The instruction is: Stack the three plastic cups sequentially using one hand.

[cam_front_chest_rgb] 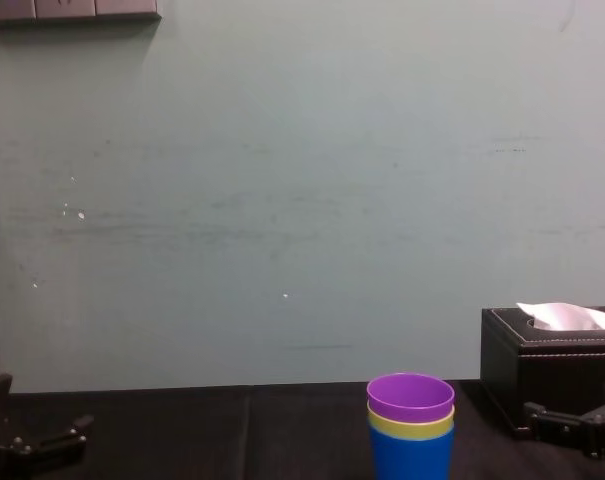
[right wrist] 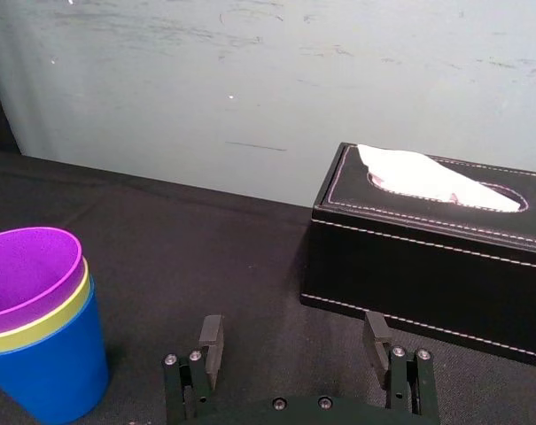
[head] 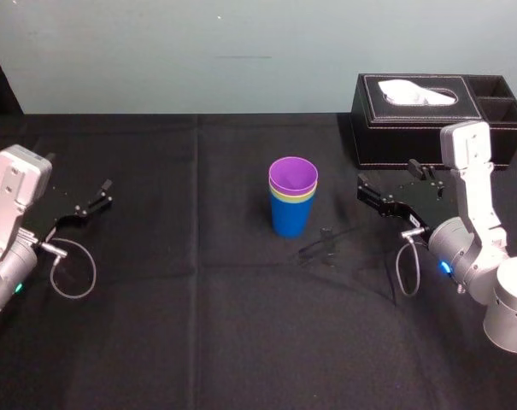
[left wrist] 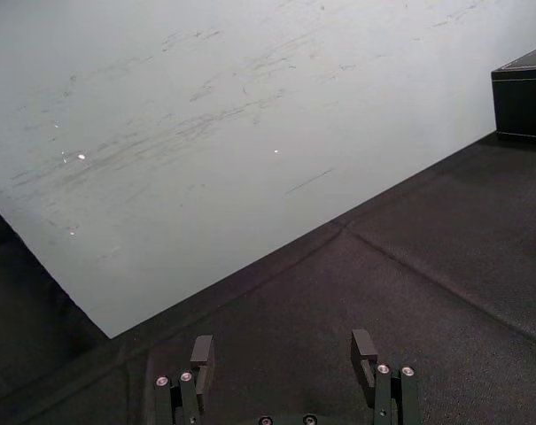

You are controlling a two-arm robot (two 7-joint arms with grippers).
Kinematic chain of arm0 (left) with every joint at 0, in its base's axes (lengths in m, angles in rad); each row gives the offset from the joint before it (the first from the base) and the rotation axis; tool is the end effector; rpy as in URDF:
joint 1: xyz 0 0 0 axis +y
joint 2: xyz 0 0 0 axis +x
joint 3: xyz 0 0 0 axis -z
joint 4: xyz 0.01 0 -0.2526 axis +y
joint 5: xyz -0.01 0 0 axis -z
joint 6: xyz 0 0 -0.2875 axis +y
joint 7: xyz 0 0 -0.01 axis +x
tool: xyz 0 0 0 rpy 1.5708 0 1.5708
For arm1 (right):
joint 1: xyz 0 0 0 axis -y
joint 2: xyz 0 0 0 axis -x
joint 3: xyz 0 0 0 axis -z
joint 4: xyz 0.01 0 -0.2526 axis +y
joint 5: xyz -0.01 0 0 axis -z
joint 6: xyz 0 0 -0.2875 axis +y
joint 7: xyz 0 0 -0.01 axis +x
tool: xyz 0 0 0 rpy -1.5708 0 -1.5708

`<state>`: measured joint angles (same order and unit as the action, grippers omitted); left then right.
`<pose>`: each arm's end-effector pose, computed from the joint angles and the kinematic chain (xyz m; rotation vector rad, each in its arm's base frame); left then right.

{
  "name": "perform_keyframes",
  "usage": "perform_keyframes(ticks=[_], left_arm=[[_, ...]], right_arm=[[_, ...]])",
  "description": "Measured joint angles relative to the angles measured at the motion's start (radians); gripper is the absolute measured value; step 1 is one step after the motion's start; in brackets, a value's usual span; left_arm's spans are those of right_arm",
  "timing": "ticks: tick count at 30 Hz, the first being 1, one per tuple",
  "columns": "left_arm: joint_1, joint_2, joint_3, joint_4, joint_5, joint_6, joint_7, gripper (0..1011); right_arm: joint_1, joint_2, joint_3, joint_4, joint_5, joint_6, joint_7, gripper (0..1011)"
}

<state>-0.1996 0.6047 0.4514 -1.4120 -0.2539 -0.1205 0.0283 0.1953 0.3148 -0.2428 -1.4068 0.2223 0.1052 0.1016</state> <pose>0.3319 0.0670 -0.2680 0.3044 -0.2851 1.2480 0.3491 -0.0274 -0.2563 -0.2053 0.0053 -1.2932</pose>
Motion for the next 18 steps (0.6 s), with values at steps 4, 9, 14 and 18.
perform_keyframes(ticks=[4,9,14,18], left_arm=[[0.000,0.000,0.000,0.000,0.000,0.000,0.000,1011],[0.000,0.000,0.000,0.000,0.000,0.000,0.000,1011],[0.000,0.000,0.000,0.000,0.000,0.000,0.000,1011],[0.000,0.000,0.000,0.000,0.000,0.000,0.000,1011]], right_arm=[[0.000,0.000,0.000,0.000,0.000,0.000,0.000,1002],[0.000,0.000,0.000,0.000,0.000,0.000,0.000,1002],[0.000,0.000,0.000,0.000,0.000,0.000,0.000,1002],[0.000,0.000,0.000,0.000,0.000,0.000,0.000,1002]])
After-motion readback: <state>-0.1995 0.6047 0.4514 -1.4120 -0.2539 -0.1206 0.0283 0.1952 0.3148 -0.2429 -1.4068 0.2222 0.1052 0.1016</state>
